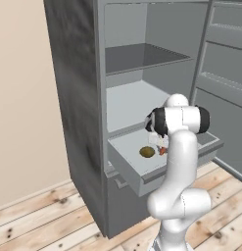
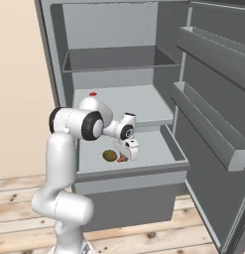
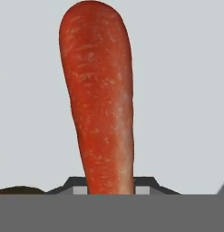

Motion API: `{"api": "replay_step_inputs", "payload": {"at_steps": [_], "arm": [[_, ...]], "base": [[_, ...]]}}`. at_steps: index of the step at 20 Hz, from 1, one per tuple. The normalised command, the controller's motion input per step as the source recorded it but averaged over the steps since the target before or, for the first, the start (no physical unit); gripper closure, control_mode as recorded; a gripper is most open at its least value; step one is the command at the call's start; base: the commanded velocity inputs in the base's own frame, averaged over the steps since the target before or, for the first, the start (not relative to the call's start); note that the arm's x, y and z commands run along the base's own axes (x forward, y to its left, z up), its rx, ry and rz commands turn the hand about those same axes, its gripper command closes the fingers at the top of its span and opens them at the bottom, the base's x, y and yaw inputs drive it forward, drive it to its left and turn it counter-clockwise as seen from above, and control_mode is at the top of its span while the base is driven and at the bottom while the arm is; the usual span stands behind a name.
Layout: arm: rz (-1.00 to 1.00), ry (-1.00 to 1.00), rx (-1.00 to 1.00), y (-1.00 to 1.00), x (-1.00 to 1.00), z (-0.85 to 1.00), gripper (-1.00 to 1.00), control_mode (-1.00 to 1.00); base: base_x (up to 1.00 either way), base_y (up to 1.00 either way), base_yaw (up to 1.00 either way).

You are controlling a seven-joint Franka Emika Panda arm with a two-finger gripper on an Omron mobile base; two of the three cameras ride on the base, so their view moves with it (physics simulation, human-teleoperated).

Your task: Place the potato and carrot inside the fridge drawer. Close the drawer after placing the vegetables.

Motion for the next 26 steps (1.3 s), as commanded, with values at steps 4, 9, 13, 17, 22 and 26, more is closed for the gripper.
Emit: {"api": "replay_step_inputs", "payload": {"at_steps": [4,9,13,17,22,26], "arm": [[-0.06,0.0,0.0,-0.01,0.04,-0.36,1.0,-1.0],[-0.05,0.0,0.0,-0.03,0.01,-0.36,1.0,-1.0],[-0.06,0.0,0.0,0.0,0.0,-0.47,1.0,-1.0],[-0.05,0.0,0.0,0.0,-0.1,-0.44,-1.0,-1.0],[-0.07,-0.09,0.0,-0.04,-0.23,-0.05,-1.0,-1.0],[-0.1,-0.22,0.0,0.0,-0.13,0.67,-1.0,-1.0]], "base": [[0.0,0.0,0.0],[0.0,0.0,0.0],[0.0,0.0,0.0],[0.0,0.0,0.0],[0.0,0.0,0.0],[0.0,0.0,0.0]]}}
